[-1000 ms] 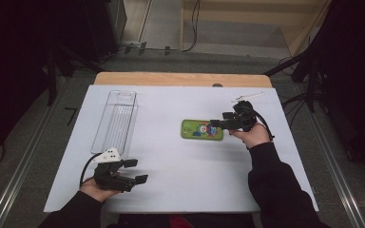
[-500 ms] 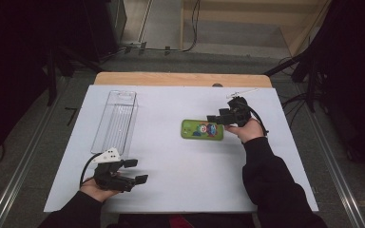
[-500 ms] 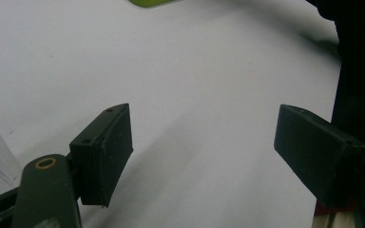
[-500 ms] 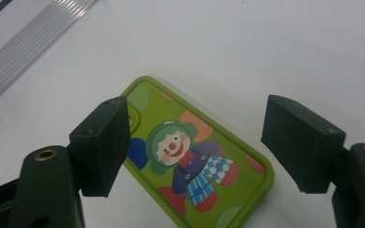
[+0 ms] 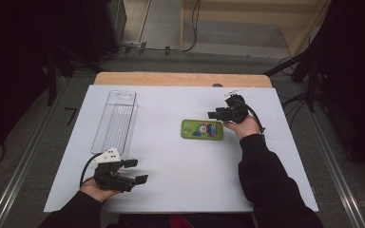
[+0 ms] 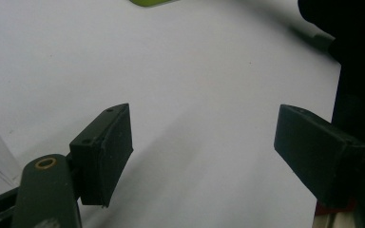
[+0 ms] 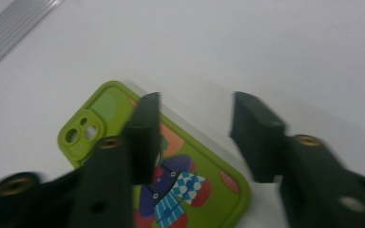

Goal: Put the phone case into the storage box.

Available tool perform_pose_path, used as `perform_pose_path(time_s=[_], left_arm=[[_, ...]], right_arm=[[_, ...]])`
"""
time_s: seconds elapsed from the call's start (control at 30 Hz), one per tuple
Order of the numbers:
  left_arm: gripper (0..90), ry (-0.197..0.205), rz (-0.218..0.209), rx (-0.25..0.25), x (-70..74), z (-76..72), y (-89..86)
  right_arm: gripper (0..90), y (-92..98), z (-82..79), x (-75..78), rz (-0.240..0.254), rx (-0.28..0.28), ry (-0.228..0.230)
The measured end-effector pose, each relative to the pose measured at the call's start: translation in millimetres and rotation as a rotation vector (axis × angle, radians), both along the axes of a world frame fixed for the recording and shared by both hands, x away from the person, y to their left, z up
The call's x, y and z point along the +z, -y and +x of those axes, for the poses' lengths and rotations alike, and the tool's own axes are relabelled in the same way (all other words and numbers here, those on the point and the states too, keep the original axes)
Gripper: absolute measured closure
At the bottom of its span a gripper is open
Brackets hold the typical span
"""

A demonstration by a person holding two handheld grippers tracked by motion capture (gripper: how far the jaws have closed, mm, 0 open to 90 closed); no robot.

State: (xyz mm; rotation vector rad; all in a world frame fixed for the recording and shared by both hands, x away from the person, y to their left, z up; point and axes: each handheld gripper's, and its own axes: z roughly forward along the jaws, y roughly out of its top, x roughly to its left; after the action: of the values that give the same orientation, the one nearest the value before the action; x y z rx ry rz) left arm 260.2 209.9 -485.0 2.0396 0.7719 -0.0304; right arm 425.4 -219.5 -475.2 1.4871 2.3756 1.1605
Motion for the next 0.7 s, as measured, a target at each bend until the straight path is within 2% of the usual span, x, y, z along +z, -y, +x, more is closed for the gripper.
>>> perform_pose_path(time_s=[0.1, 0.13, 0.33, 0.43, 0.7], left_arm=[[21.4, -0.002, 0.000, 0.000, -0.2, -0.1, 0.0], [21.4, -0.002, -0.001, 0.001, -0.1, -0.2, 0.0], [21.4, -0.001, -0.003, -0.001, 0.0, -0.4, -0.5], [21.4, -0.001, -0.003, -0.002, 0.0, -0.4, -0.7], [21.4, -0.001, -0.003, -0.003, 0.0, -0.7, -0.4]], right_arm=[[83.0, -1.8, 2.2, -6.6, 0.000, -0.003, -0.014], [87.7, -2.4, 2.7, -8.8, -0.002, 0.006, -0.015], [87.8, -5.0, 8.2, -20.5, -0.015, -0.005, -0.028], [87.8, -7.0, 10.4, -26.5, -0.023, -0.007, -0.055], [87.8, -5.1, 11.5, -30.2, -0.020, -0.001, -0.067]])
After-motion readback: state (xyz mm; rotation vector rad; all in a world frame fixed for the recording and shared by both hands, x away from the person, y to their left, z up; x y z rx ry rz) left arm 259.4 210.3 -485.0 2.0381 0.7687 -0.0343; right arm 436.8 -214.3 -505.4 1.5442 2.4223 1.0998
